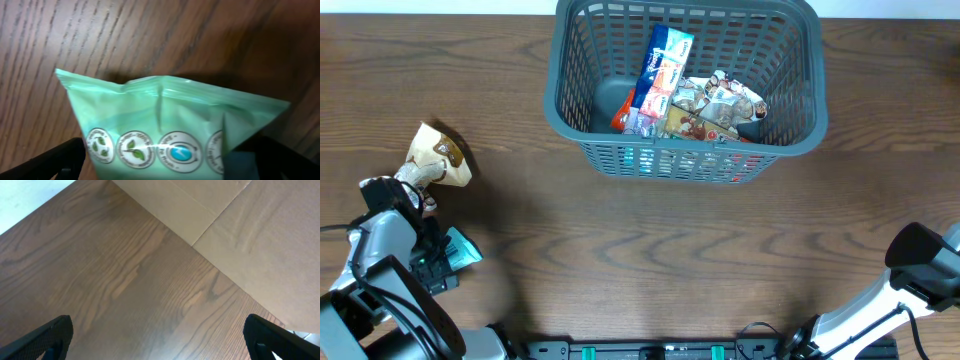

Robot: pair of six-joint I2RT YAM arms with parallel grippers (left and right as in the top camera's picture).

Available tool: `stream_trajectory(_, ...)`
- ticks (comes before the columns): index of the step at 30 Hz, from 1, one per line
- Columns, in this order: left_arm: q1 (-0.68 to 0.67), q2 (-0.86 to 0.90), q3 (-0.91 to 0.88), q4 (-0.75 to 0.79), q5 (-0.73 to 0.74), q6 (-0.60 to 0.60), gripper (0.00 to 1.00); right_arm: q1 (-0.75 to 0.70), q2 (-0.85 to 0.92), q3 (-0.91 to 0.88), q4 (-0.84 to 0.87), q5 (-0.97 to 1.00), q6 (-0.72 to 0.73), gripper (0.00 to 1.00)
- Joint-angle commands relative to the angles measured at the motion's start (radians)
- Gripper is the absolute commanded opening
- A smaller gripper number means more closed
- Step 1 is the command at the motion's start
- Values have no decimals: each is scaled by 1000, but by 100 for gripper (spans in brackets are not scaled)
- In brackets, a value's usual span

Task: Pack container
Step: 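Grasp the mint-green wipes pack with the left gripper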

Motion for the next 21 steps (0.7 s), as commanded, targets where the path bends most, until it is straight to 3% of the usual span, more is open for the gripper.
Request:
stream_trajectory(1, 6, 65, -23, -3, -11, 13, 98, -7, 9, -5, -2, 3, 10, 99)
stream_trajectory(4, 6, 65, -23, -3, -11, 13, 86, -7, 9, -5, -2, 3, 10, 99)
stream_trajectory(5, 6, 65, -23, -3, -11, 14, 74, -7, 9, -5, -2, 3, 10, 99)
stream_trajectory(7, 6, 65, -23, -3, -10, 13, 41, -7, 9, -5, -2, 3, 10, 99)
stream_trajectory(10, 6, 65, -23, -3, -2, 17, 11, -7, 9, -5, -2, 3, 10, 99)
stream_trajectory(11, 6, 65, -23, -3, 1, 17, 6, -7, 9, -5, -2, 3, 10, 99)
stream_trajectory(17, 5, 64, -22, 1, 2, 82, 6, -7, 9, -5, -2, 3, 10, 99)
stream_trajectory(21, 0, 34, -19, 6, 74, 201, 6, -7, 9, -5, -2, 3, 10, 99)
